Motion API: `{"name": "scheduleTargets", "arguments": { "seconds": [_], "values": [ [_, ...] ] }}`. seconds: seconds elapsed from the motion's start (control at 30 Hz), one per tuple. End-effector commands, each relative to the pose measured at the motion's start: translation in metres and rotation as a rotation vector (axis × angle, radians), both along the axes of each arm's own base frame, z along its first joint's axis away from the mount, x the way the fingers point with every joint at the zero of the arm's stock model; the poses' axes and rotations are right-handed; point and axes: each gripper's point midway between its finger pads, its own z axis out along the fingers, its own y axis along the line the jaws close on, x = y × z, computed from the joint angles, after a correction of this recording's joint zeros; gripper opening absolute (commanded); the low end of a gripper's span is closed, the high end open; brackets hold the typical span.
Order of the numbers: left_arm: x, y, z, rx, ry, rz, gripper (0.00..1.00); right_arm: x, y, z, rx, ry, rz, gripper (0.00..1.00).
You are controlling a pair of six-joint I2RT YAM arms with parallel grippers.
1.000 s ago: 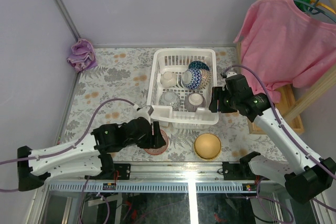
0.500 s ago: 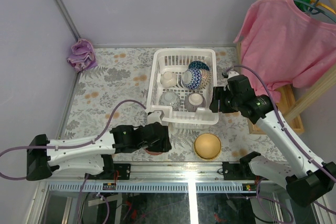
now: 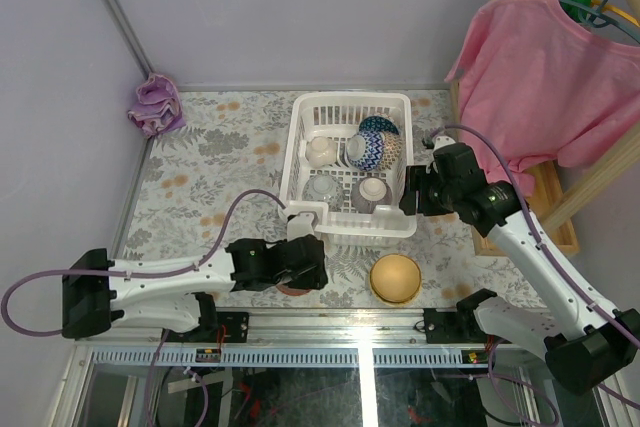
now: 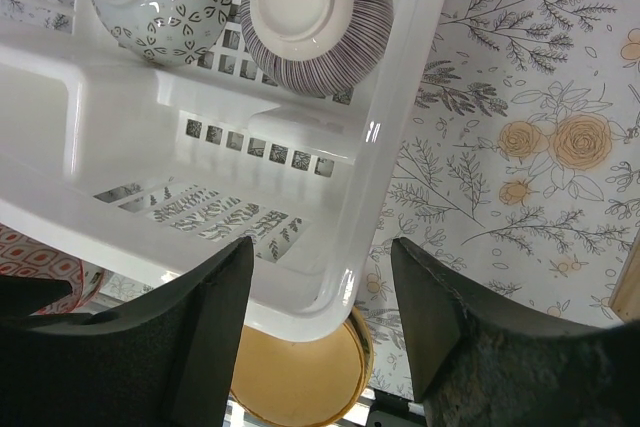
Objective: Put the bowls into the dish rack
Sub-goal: Pick up the bowl from the center of the board.
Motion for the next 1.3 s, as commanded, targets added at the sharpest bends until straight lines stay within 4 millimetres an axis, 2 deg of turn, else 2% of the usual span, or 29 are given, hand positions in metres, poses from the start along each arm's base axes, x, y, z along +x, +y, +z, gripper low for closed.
{"name": "scheduleTargets", "arguments": {
  "seconds": [0.0,0.3,0.43,0.53,0.67,0.9,1.17,1.27],
  "values": [
    [0.009,-0.008,0.002,-0.017,-0.046,0.021,0.41,0.002,0.004,0.005,0.009,-0.039,0.026,0.65],
    [0.013,-0.009,-0.008,0.026,-0.055,0.025,0.3,0.001,0.004,0.003,0.008,-0.038,0.033,0.65],
    [0.016,-0.007,-0.012,0.042,-0.066,0.032,0.17,0.0,0.004,-0.001,0.008,-0.033,0.038,0.65],
    [0.016,-0.009,-0.008,0.034,-0.068,0.033,0.06,-0.001,0.003,-0.003,0.007,-0.029,0.038,0.65],
    [0.016,-0.012,0.01,0.004,-0.081,0.034,0.0,-0.002,0.003,-0.005,0.006,-0.029,0.039,0.65],
    [0.021,-0.01,0.039,-0.039,-0.127,0.059,0.0,-0.001,0.005,-0.005,0.011,-0.03,0.043,0.65],
    [0.026,-0.015,0.109,-0.222,-0.199,0.075,0.0,0.0,0.005,-0.001,0.015,-0.041,0.043,0.65],
    [0.027,-0.015,0.128,-0.265,-0.22,0.077,0.0,0.0,0.006,0.0,0.02,-0.044,0.044,0.65]
  ]
}}
